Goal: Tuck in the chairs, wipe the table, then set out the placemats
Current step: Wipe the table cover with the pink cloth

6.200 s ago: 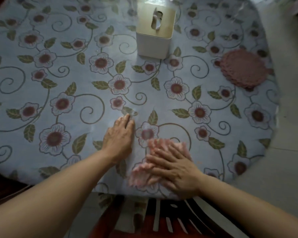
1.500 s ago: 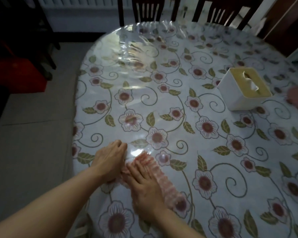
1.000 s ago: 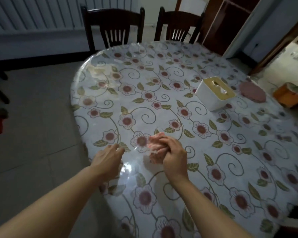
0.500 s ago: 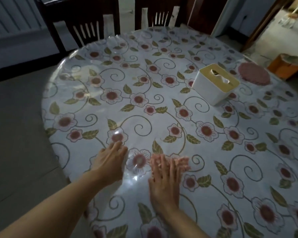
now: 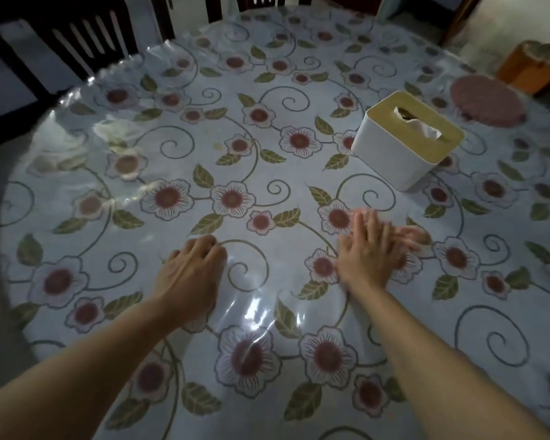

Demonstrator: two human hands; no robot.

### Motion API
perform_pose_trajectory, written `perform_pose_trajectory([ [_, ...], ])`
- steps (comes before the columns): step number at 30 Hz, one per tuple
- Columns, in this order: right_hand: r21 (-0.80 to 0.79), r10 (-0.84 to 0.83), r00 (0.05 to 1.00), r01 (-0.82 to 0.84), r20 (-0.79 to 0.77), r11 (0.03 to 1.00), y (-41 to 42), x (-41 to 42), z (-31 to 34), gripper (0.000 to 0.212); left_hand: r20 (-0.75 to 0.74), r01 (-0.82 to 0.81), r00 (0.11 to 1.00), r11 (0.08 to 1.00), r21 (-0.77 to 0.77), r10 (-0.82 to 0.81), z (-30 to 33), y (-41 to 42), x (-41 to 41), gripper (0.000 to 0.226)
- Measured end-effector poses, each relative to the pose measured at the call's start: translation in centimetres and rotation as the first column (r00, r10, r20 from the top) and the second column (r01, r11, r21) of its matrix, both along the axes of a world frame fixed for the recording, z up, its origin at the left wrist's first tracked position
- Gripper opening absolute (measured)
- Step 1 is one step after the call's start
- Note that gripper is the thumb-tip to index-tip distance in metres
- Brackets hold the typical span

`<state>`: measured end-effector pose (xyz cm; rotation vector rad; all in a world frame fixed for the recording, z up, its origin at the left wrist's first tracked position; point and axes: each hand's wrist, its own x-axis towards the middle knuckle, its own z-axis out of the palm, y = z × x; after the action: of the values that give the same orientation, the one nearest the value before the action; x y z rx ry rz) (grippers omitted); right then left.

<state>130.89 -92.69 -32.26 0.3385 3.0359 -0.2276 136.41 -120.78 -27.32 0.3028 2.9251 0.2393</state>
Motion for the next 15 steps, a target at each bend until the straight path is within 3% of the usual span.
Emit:
perform_pose_trajectory([
  [4, -0.041, 0.468, 0.882, -0.471, -0.063, 0.881, -6.7, 5.7, -0.6, 0.059, -0.057, 0.07, 0.996, 0.997, 0.027, -0.068, 0.0, 0.1, -1.2, 0.031],
  [8, -0.054, 0.663, 0.745, -0.667, -0.066, 0.744, -5.8, 6.6, -0.2, 0.069, -0.026, 0.176, 0.984, 0.982, 0.065, -0.174, 0.3, 1.8, -3.4, 0.041],
  [10, 0.031, 0.503, 0.862, -0.502, -0.067, 0.865, -2.1, 5.3, -0.4, 0.066, -0.017, 0.229, 0.974, 0.97, 0.087, -0.228, 0.5, 2.8, -4.6, 0.048],
  [12, 0.066, 0.047, 0.994, -0.041, -0.096, 0.997, 2.4, 3.9, -0.5, 0.059, -0.005, 0.237, 0.971, 0.967, 0.094, -0.237, 0.4, 3.3, -5.7, 0.057],
  [14, -0.002, -0.344, 0.938, 0.344, -0.044, 0.939, 5.0, 3.0, 0.1, 0.054, -0.022, 0.29, 0.957, 0.955, 0.061, -0.289, -0.2, 3.6, -6.8, 0.059],
  [15, -0.011, -0.43, 0.903, 0.43, -0.013, 0.903, 5.0, 2.5, 0.3, 0.055, -0.036, 0.309, 0.951, 0.95, 0.053, -0.307, -0.4, 3.8, -7.3, 0.056],
])
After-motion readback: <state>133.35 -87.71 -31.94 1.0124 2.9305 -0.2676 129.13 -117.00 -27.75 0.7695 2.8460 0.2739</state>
